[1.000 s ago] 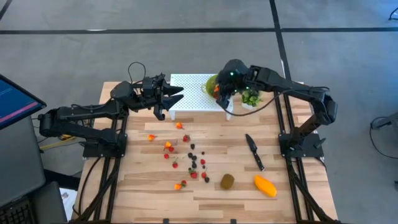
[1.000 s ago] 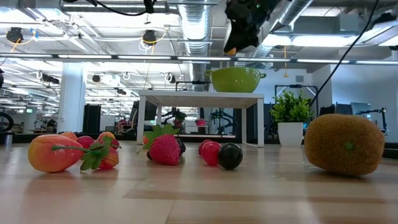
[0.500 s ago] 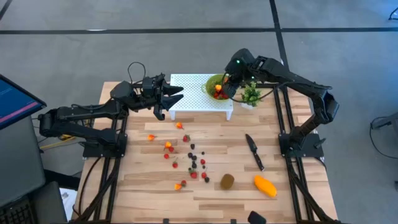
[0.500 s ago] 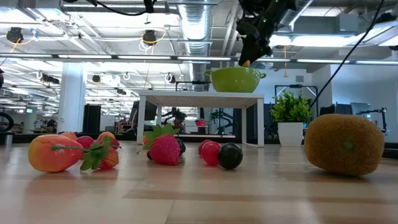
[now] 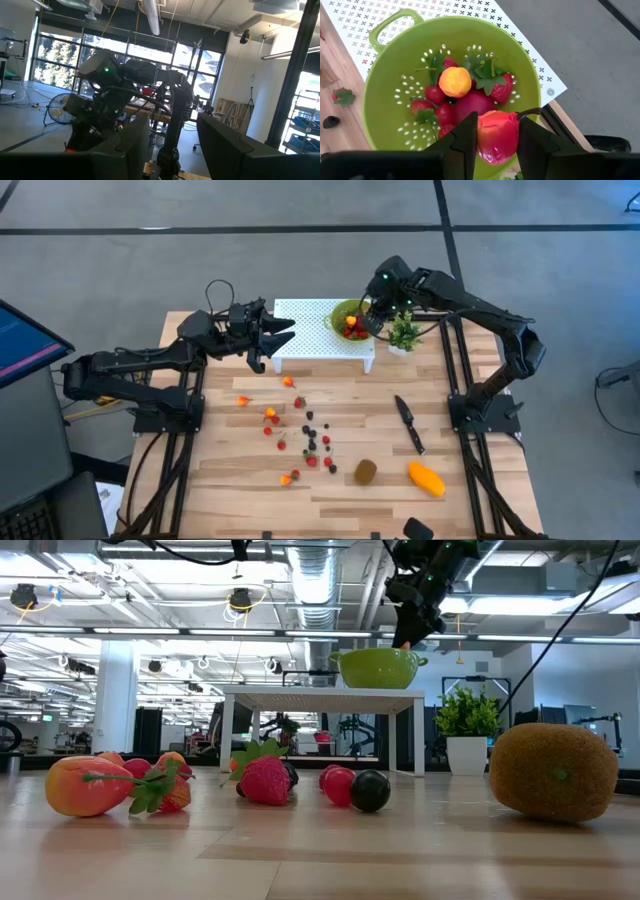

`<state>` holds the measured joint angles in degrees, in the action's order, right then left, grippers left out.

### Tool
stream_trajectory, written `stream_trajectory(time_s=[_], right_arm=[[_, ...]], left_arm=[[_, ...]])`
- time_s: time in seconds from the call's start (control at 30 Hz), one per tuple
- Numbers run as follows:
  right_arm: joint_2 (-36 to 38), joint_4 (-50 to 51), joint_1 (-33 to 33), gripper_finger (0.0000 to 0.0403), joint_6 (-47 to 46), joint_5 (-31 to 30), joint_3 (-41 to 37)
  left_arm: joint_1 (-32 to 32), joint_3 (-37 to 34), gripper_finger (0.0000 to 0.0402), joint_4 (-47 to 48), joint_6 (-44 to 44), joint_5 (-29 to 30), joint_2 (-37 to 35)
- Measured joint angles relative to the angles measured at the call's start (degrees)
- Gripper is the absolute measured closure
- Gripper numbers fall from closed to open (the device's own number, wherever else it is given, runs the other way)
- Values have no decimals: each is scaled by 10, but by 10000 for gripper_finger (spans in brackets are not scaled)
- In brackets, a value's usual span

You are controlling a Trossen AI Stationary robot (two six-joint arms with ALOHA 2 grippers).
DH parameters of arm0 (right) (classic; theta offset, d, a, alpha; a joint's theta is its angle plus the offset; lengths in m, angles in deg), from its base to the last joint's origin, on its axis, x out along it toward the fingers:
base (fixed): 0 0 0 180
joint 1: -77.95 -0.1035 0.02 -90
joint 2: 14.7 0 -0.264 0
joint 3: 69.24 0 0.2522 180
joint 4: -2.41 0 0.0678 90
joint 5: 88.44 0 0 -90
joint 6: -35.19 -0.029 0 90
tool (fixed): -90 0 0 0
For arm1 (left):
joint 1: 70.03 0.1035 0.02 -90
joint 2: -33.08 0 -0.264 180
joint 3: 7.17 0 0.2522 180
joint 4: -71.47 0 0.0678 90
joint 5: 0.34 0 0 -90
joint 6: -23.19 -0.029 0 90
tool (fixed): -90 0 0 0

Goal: Pick & Place Fruit
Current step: Put the orange pear into the green strainer bowl, then put the black blueberry into the green strainer bowl

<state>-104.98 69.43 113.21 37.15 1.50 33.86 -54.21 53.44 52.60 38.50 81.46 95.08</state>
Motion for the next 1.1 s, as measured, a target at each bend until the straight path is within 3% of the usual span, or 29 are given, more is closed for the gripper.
stream_trajectory(time_s=[0.2, 0.5, 0.67, 0.87, 1.1], right_arm=[[0, 0, 0, 287, 0, 0, 0], [0, 0, 0, 212, 0, 0, 0], [0, 0, -5, 190, 0, 0, 0], [0, -3, -49, 201, 2, 1, 0], [0, -7, -143, 236, 2, 2, 0]], left_arm=[[0, 0, 243, 0, 0, 0, 0], [0, 0, 243, 0, 0, 0, 0], [0, 0, 243, 0, 0, 0, 0], [0, 0, 243, 0, 0, 0, 0], [0, 0, 243, 0, 0, 0, 0]])
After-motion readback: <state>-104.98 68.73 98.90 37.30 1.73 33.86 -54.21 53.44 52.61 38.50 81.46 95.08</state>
